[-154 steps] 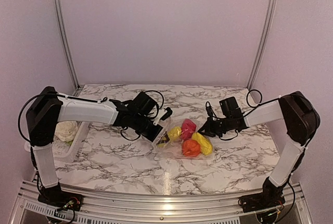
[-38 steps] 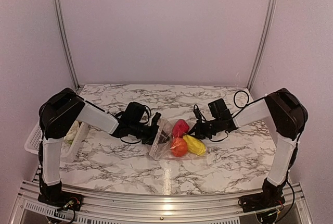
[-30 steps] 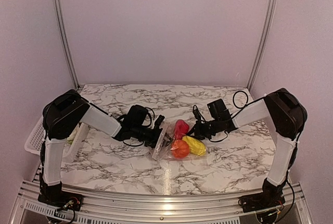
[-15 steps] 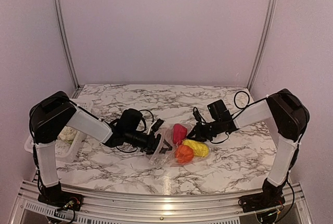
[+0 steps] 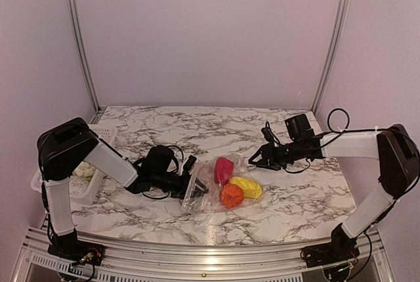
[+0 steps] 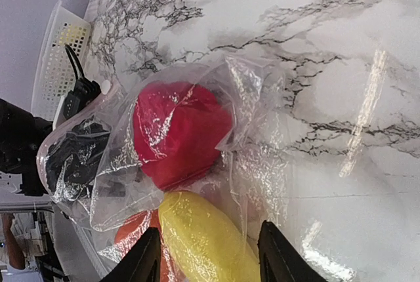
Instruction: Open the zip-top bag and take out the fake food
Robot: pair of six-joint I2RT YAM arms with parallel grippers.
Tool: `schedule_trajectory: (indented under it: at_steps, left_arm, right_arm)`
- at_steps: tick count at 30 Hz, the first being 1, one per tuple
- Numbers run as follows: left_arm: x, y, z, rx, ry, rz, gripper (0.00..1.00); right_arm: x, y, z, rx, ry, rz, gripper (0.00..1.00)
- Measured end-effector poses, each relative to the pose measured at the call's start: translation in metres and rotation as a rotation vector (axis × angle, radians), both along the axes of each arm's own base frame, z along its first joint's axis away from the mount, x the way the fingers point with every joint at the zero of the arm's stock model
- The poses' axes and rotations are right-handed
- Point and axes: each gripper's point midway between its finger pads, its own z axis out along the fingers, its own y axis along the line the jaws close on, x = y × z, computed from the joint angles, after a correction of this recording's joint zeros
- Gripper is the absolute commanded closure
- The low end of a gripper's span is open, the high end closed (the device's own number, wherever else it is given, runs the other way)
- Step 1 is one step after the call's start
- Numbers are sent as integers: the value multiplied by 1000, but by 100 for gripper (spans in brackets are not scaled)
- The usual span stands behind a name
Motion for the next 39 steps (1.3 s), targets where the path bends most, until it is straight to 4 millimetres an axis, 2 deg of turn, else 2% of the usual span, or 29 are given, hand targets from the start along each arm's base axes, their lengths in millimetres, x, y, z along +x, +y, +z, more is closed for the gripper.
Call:
schedule_trajectory:
  at_steps: [3, 7, 9, 11, 13, 18, 22, 27, 30, 34, 39]
  left_arm:
    - [3, 0, -1, 6, -5, 15, 65]
    - [3, -1, 1, 0, -13, 17, 63]
    - [4, -2, 2, -6, -19, 18, 60]
    - [4, -4, 4, -12, -24, 17, 56]
    - [5, -5, 6, -16, -29, 18, 53]
    - [7, -11, 12, -28, -47, 13, 52]
    - [7, -14, 15, -34, -52, 9, 52]
    - [8, -14, 15, -32, -56, 11, 50]
    - [8, -14, 15, -31, -57, 10, 48]
    - [7, -13, 14, -27, -59, 7, 45]
    - [3, -17, 16, -35, -66, -18, 40]
  right_arm:
    - [-13, 6, 2, -1, 17, 37, 54]
    - [-26, 30, 13, 3, 13, 116, 54]
    - [-28, 39, 20, 5, 2, 143, 51]
    - [-32, 44, 21, 1, -1, 164, 44]
    - [-37, 44, 17, -14, 15, 176, 43]
    - [-48, 38, 5, -71, 47, 200, 56]
    - [-51, 29, -9, -141, 60, 185, 56]
    - [-54, 15, -28, -208, 78, 151, 47]
    - [-56, 8, -38, -222, 97, 127, 54]
    - [-54, 2, -44, -202, 115, 88, 79]
    - [-53, 7, -42, -163, 112, 90, 92]
